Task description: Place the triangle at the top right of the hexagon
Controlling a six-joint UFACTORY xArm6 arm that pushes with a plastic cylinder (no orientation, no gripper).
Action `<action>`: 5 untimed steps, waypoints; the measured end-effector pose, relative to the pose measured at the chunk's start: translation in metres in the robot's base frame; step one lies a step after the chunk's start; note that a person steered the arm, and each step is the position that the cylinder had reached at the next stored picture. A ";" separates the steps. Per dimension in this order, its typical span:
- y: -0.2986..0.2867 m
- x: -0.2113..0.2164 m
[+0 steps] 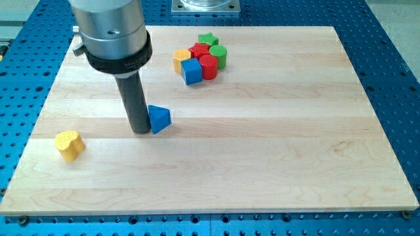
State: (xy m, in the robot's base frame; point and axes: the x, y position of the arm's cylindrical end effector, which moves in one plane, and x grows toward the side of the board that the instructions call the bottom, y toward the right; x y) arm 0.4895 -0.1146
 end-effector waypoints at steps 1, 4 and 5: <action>0.011 0.021; 0.029 -0.015; 0.029 -0.040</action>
State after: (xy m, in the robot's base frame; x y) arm 0.4491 -0.0859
